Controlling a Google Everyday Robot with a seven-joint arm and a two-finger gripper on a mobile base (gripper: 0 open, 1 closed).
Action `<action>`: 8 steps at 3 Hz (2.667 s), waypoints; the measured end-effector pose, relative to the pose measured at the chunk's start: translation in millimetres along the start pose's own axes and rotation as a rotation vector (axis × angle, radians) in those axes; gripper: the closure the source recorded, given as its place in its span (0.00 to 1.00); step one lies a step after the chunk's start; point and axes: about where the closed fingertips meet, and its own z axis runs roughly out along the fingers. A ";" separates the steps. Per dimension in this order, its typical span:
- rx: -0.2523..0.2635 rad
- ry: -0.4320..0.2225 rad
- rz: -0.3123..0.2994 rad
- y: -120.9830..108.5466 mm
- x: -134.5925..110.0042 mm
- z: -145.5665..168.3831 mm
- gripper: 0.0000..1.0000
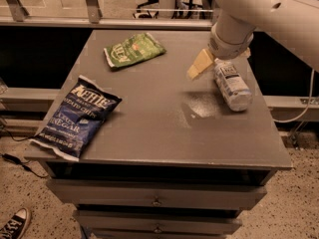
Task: Place blue plastic bottle upright
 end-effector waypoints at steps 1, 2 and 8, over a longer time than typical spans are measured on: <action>0.032 0.049 0.045 -14.5 8.9 15.2 0.00; 0.052 0.088 0.072 -23.7 14.7 23.0 0.00; -0.042 -0.331 -0.106 -19.3 -12.3 -86.3 1.00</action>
Offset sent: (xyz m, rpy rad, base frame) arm 0.0060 -0.0439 -0.0287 -0.0710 0.0960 -0.1579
